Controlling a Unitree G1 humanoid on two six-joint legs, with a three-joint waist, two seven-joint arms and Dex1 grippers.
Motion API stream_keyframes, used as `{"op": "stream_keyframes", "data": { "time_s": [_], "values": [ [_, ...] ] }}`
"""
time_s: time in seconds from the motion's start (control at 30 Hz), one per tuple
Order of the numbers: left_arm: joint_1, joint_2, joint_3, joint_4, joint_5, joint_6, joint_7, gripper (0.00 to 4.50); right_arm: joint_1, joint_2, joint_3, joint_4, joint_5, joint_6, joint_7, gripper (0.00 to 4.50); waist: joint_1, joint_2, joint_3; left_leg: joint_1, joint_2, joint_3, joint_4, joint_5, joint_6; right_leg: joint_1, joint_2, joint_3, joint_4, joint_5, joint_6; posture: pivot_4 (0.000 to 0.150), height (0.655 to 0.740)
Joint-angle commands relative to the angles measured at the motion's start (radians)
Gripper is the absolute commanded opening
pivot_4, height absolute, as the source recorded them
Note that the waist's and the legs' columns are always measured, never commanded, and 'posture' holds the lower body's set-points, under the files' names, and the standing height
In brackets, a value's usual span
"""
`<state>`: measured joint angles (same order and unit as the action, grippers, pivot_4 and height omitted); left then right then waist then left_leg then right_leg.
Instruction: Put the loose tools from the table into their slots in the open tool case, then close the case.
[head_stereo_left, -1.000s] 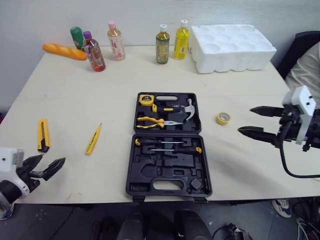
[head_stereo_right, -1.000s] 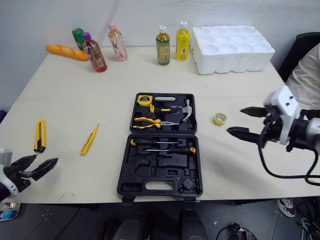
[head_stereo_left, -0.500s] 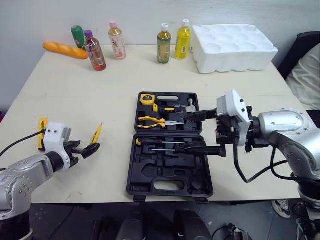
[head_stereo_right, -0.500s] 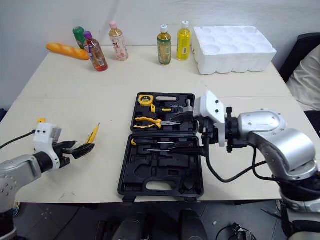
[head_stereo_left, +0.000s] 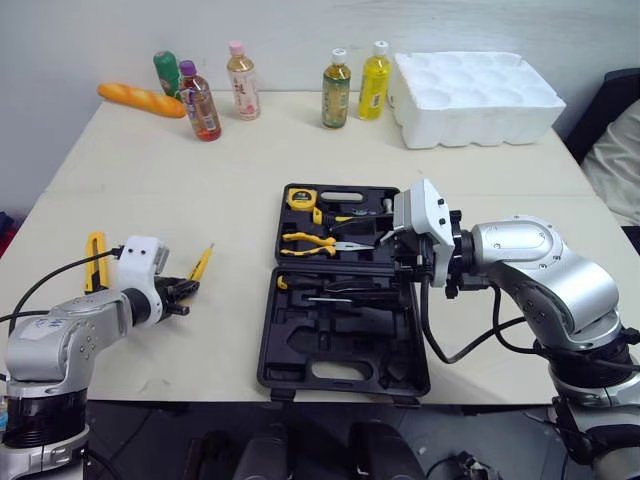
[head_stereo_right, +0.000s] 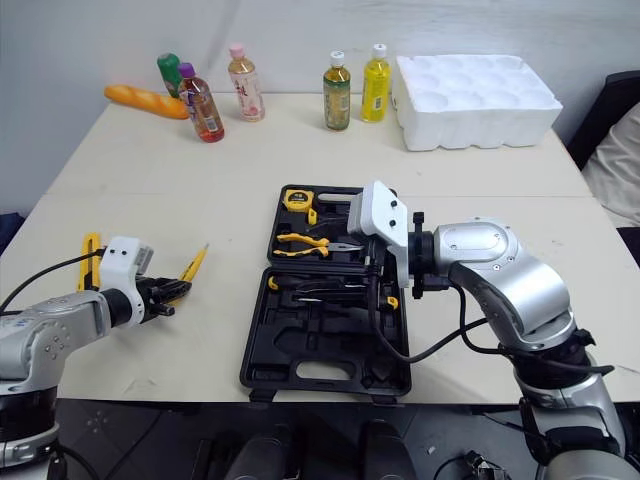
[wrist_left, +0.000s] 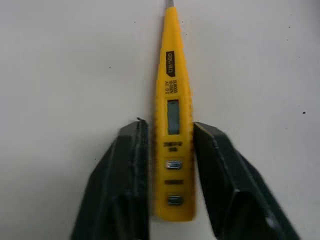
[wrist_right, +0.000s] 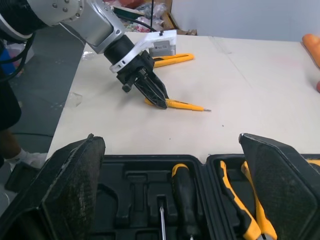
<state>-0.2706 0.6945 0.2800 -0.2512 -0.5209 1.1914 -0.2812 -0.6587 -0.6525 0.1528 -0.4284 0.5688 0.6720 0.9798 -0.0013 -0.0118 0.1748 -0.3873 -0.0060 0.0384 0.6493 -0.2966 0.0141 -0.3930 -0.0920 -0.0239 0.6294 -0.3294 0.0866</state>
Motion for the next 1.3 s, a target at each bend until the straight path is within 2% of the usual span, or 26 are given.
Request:
{"op": "stream_keyframes", "data": {
  "time_s": [0.03, 0.13, 0.23, 0.33, 0.4, 0.53, 0.77, 0.9, 1.3],
  "values": [
    [-0.013, 0.056, -0.02, -0.028, -0.033, -0.032, -0.119, 0.51, 0.02, -0.004, -0.022, -0.044, 0.0, -0.016, -0.011, 4.5, 0.0, 0.0, 0.0, 0.0, 0.0, 0.0, 0.0, 0.0, 0.0, 0.0, 0.0, 0.0, 0.0, 0.0, 0.0, 0.15, 0.74],
    [-0.013, 0.203, -0.016, -0.102, -0.057, -0.122, -0.311, 0.51, 0.053, -0.017, -0.033, -0.056, -0.003, -0.018, -0.018, 4.5, -0.004, -0.004, 0.002, -0.003, 0.0, 0.0, 0.0, 0.0, 0.0, -0.002, 0.0, 0.0, -0.001, 0.0, 0.0, 0.15, 0.74],
    [-0.004, 0.325, -0.051, -0.147, -0.056, -0.23, -0.478, 0.51, 0.082, -0.029, -0.043, -0.073, 0.003, -0.018, -0.023, 4.5, -0.011, -0.003, 0.002, -0.003, 0.0, 0.0, -0.001, 0.0, -0.001, -0.002, 0.0, 0.0, -0.002, 0.0, 0.0, 0.15, 0.74],
    [-0.015, 0.421, -0.139, -0.203, -0.047, -0.372, -0.68, 0.51, 0.129, -0.059, -0.064, -0.107, 0.024, 0.004, -0.023, 4.5, -0.017, -0.001, 0.002, -0.002, 0.0, 0.0, -0.002, 0.0, 0.0, -0.002, 0.0, 0.0, -0.003, 0.0, -0.001, 0.15, 0.74],
    [-0.073, 0.442, -0.247, -0.22, -0.014, -0.423, -0.76, 0.51, 0.174, -0.095, -0.083, -0.141, 0.045, 0.025, -0.013, 4.5, -0.014, -0.001, 0.003, -0.003, 0.0, 0.0, -0.002, 0.0, 0.0, -0.002, 0.0, -0.001, -0.003, -0.001, -0.001, 0.15, 0.74],
    [-0.264, 0.365, -0.511, -0.173, 0.116, -0.432, -0.808, 0.51, 0.259, -0.153, -0.121, -0.201, 0.079, 0.063, -0.017, 4.5, -0.002, -0.001, 0.003, -0.003, 0.0, 0.0, -0.002, 0.0, 0.001, -0.001, 0.0, 0.0, -0.003, -0.001, -0.001, 0.15, 0.74],
    [-0.42, 0.251, -0.717, -0.078, 0.286, -0.458, -0.829, 0.51, 0.316, -0.173, -0.156, -0.258, 0.104, 0.105, -0.072, 4.5, -0.002, -0.001, 0.003, -0.004, 0.002, 0.001, 0.001, 0.0, 0.003, -0.001, 0.004, 0.001, 0.001, 0.0, 0.0, 0.15, 0.74],
    [-0.458, 0.207, -0.761, -0.023, 0.362, -0.488, -0.829, 0.51, 0.333, -0.176, -0.168, -0.275, 0.112, 0.118, -0.099, 4.5, 0.0, -0.001, 0.003, -0.004, 0.002, 0.001, 0.003, 0.0, 0.004, -0.001, 0.005, 0.002, 0.0, 0.0, 0.0, 0.15, 0.74],
    [-0.447, 0.115, -0.785, 0.001, 0.419, -0.511, -0.845, 0.51, 0.363, -0.174, -0.17, -0.272, 0.107, 0.108, -0.135, 4.5, 0.001, -0.001, 0.003, -0.004, 0.002, 0.001, 0.005, 0.0, 0.004, 0.0, 0.005, 0.002, 0.003, 0.0, 0.001, 0.15, 0.74]
  ]
}}
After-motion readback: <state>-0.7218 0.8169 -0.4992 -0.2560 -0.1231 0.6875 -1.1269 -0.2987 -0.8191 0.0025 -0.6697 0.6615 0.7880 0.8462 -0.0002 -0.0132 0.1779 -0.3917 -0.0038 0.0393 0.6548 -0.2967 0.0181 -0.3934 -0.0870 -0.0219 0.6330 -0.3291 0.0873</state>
